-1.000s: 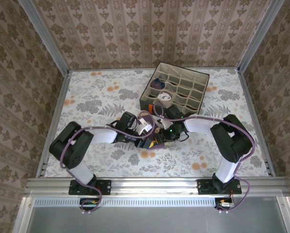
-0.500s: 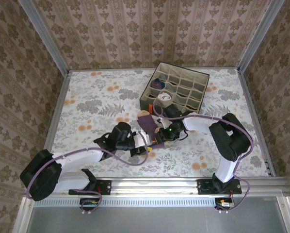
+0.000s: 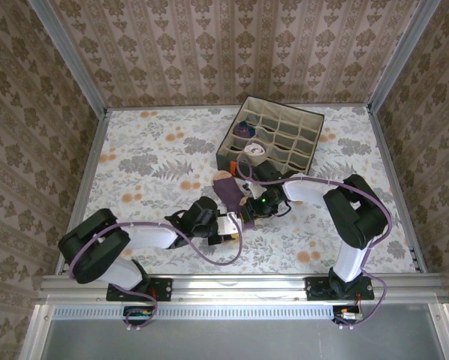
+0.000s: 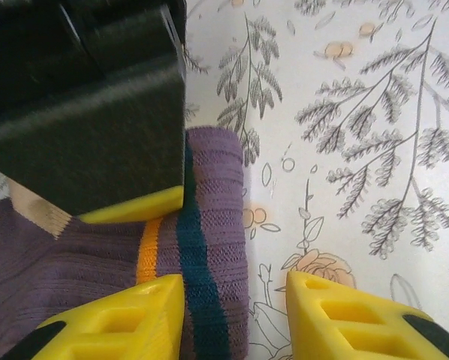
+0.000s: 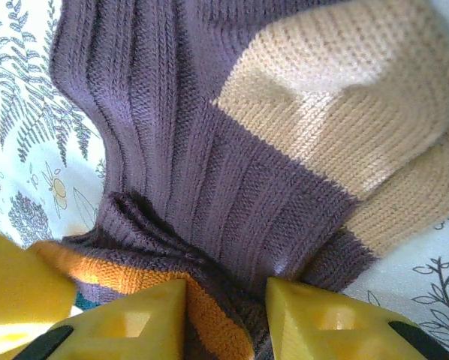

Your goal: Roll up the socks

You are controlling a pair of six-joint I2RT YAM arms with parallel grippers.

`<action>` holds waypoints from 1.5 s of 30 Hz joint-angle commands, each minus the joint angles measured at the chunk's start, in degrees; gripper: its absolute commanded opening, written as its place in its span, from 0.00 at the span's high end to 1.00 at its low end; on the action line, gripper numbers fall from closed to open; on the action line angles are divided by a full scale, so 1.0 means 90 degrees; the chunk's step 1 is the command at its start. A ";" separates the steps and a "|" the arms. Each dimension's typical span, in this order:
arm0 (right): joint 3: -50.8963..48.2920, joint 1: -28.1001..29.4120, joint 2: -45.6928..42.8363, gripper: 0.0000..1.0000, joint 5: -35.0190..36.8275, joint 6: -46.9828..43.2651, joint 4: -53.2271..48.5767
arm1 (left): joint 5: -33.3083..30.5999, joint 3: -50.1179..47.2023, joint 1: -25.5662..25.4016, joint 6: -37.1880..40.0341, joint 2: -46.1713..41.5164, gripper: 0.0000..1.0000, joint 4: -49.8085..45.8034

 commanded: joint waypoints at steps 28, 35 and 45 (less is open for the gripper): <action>-0.1564 -0.0236 -0.1794 0.68 -0.1012 0.0135 0.1758 | 0.3130 0.2140 0.0808 -0.1754 0.1601 1.00 -0.3584; -0.1638 -0.0231 -0.1578 0.63 -0.1032 0.0042 0.1357 | 0.3482 0.2447 0.1158 -0.2087 0.2070 1.00 -0.3736; -0.1767 -0.0226 -0.1614 0.58 -0.0956 -0.0055 0.1100 | 0.3578 0.2587 0.1541 -0.3008 0.2596 1.00 -0.3609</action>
